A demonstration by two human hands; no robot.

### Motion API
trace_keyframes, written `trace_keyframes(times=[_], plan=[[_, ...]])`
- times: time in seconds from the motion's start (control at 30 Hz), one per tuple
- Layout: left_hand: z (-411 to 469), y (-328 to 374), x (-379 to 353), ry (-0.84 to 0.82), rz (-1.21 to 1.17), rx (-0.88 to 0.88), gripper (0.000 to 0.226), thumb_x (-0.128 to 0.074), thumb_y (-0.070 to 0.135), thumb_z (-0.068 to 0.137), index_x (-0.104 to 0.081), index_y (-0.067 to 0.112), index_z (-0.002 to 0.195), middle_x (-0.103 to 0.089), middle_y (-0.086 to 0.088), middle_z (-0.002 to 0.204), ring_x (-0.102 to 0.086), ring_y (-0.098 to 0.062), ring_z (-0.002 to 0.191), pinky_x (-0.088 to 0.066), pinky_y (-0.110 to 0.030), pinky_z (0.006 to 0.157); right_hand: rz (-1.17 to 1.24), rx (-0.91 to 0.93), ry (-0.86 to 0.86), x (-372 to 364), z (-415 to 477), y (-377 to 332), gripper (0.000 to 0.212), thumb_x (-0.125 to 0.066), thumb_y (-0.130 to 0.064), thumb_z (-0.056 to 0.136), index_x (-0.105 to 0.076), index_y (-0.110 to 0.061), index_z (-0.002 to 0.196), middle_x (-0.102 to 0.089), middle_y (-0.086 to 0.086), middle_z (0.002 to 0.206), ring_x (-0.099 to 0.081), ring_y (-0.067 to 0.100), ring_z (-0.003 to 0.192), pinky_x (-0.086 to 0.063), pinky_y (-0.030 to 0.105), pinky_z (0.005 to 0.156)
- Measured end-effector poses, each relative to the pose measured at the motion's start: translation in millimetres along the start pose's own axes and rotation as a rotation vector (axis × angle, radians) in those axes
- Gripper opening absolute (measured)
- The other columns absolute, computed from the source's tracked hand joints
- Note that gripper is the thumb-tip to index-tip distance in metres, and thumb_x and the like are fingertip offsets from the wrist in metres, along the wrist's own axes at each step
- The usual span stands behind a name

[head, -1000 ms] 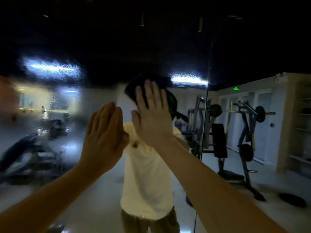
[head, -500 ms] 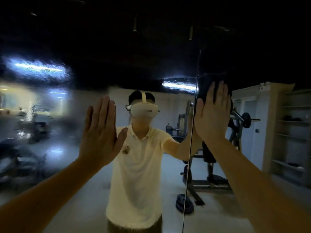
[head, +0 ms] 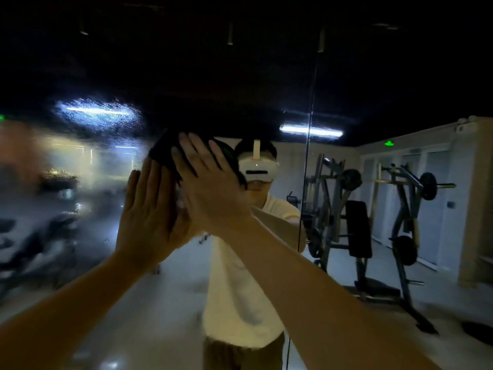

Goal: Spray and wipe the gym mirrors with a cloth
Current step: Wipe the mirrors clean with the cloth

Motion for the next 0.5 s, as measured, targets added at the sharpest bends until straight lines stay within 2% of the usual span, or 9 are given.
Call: trace_keyframes(times=[0.1,0.2,0.23,0.37,0.5], plan=[[1.5,0.7,-0.1,-0.034,-0.001,0.027,0.083,-0.03,0.049,0.104,-0.018,-0.011,0.16,-0.014,-0.03,0.169,-0.013,-0.044,0.159,-0.017,-0.061,0.127,-0.034,-0.122,-0.001,3.8,-23.8,48.9,0.062,-0.026,-0.026,0.103,-0.025,-0.008,0.162,-0.016,0.016,0.17,-0.011,0.031,0.159,-0.003,0.047,0.129],[-0.5,1.6,-1.0,-0.051,-0.007,0.029,0.084,-0.029,0.05,0.104,-0.015,-0.009,0.161,-0.01,-0.028,0.171,-0.01,-0.043,0.16,-0.015,-0.061,0.128,-0.083,-0.256,0.007,12.9,-55.3,105.1,0.065,-0.044,-0.027,0.103,-0.027,-0.005,0.161,-0.019,0.019,0.169,-0.015,0.033,0.158,-0.008,0.048,0.129],[-0.5,1.4,-2.1,-0.05,-0.008,0.027,0.085,-0.029,0.051,0.104,-0.014,-0.009,0.162,-0.009,-0.028,0.171,-0.009,-0.042,0.16,-0.015,-0.061,0.128,-0.081,-0.309,0.009,17.6,-65.7,124.6,0.064,-0.045,-0.028,0.103,-0.028,-0.004,0.161,-0.02,0.019,0.169,-0.016,0.034,0.158,-0.01,0.049,0.129],[-1.1,-1.8,-8.2,-0.054,-0.017,0.039,0.085,-0.03,0.053,0.105,-0.013,-0.008,0.162,-0.007,-0.025,0.172,-0.008,-0.039,0.161,-0.016,-0.062,0.128,-0.083,-0.515,0.005,29.0,-106.4,177.1,0.059,-0.027,-0.032,0.109,-0.024,-0.004,0.162,-0.016,0.02,0.17,-0.012,0.033,0.158,-0.015,0.053,0.128],[-1.3,-2.1,-7.7,-0.047,-0.056,0.048,0.083,-0.024,0.055,0.108,-0.016,-0.006,0.163,-0.01,-0.024,0.172,-0.007,-0.036,0.162,-0.011,-0.057,0.13,-0.008,-0.719,0.084,27.3,-117.5,172.8,0.063,-0.018,-0.032,0.107,-0.023,-0.003,0.162,-0.016,0.021,0.169,-0.012,0.035,0.158,-0.012,0.053,0.128]])
Point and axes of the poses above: each hand's wrist, its own z-axis towards the middle knuckle, its own x-axis out of the back of the hand, y = z × x, the point moved 10 cm from there along z, towards the middle knuckle
